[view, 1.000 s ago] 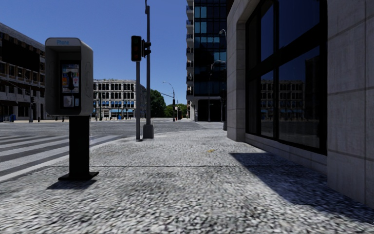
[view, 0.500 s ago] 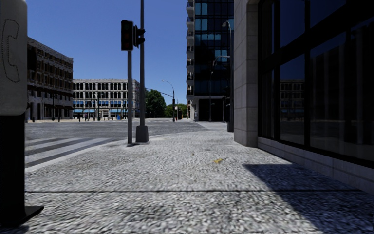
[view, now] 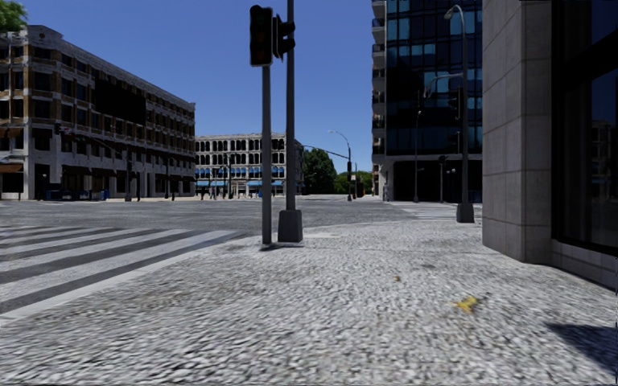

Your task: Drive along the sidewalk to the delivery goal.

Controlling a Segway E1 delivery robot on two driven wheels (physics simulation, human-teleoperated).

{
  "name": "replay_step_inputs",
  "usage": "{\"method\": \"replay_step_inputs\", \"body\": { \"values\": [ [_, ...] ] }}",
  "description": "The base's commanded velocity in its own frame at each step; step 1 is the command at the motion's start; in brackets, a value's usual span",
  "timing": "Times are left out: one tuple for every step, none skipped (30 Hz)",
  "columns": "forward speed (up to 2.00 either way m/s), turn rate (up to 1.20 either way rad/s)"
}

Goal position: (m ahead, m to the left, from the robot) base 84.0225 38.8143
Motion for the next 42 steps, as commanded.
{"method": "replay_step_inputs", "body": {
  "values": [
    [2.00,0.63],
    [2.00,0.64],
    [2.00,0.64],
    [2.00,0.66],
    [2.00,0.66],
    [2.00,0.67],
    [2.00,0.67],
    [2.00,0.67],
    [2.00,0.67],
    [2.00,0.67],
    [2.00,0.67],
    [2.00,0.67],
    [2.00,0.67],
    [2.00,0.67],
    [2.00,0.68],
    [2.00,0.69],
    [2.00,0.69],
    [2.00,0.70],
    [2.00,0.70],
    [2.00,0.70],
    [2.00,0.70],
    [2.00,0.70],
    [2.00,0.70],
    [2.00,0.70],
    [2.00,0.70],
    [2.00,0.70],
    [2.00,0.70],
    [2.00,0.70],
    [2.00,0.70],
    [2.00,0.70],
    [2.00,0.70],
    [2.00,0.70],
    [2.00,0.70],
    [2.00,0.70],
    [2.00,0.70],
    [2.00,0.70],
    [2.00,0.70],
    [2.00,0.70],
    [2.00,0.70],
    [2.00,0.70],
    [2.00,0.70],
    [2.00,0.70]
  ]
}}
